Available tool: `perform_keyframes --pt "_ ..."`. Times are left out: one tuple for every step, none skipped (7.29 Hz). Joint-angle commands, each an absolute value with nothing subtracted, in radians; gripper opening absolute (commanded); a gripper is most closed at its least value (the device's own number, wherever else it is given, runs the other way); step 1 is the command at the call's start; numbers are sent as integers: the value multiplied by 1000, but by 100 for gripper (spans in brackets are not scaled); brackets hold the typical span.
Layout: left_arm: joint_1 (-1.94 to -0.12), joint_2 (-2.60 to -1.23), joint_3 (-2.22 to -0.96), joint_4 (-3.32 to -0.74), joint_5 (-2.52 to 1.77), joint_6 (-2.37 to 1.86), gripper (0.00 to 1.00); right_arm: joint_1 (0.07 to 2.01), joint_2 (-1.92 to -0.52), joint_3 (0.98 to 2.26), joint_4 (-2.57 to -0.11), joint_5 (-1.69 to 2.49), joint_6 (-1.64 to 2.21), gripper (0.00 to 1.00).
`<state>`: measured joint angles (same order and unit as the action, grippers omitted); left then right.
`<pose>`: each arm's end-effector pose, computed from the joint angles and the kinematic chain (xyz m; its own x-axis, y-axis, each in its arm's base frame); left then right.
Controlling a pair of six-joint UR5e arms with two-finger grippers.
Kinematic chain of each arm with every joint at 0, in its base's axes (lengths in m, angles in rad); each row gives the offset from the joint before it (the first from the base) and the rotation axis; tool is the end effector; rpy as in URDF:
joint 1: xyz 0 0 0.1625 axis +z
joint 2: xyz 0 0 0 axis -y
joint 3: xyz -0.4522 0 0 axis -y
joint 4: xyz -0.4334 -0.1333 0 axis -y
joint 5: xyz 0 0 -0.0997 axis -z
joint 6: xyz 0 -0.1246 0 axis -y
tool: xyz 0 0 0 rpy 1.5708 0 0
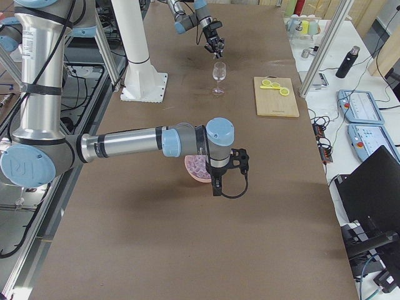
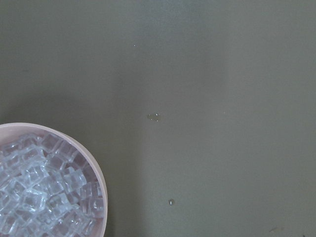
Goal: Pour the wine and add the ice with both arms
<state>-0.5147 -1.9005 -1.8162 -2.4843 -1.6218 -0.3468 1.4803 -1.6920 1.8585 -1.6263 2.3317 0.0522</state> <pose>0.4966 -0.4267 0.2655 0.4451 0.8273 -0.3427 0.0849 0.3420 0.9359 0.0036 -0.4841 0.6182 0.7181 -0.0897 0.6902 0.0524 0.9958 0.0749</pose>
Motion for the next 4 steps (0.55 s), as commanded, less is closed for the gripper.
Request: perform_keyframes --pt "-515 -1979 -1836 -2364 -1656 -347 0 1480 -1692 1858 -1628 2332 52 100" --pt "-514 -1979 -1839 -2362 -1675 -331 0 1480 -1692 1858 -1628 2332 52 100" --pt "-514 -1994 -1842 -2321 -1680 -255 0 1480 -1693 1858 -1628 2332 52 100" --pt "-512 -2008 -1842 -2298 -1681 -239 0 1480 -1694 1858 -1628 2338 52 100"
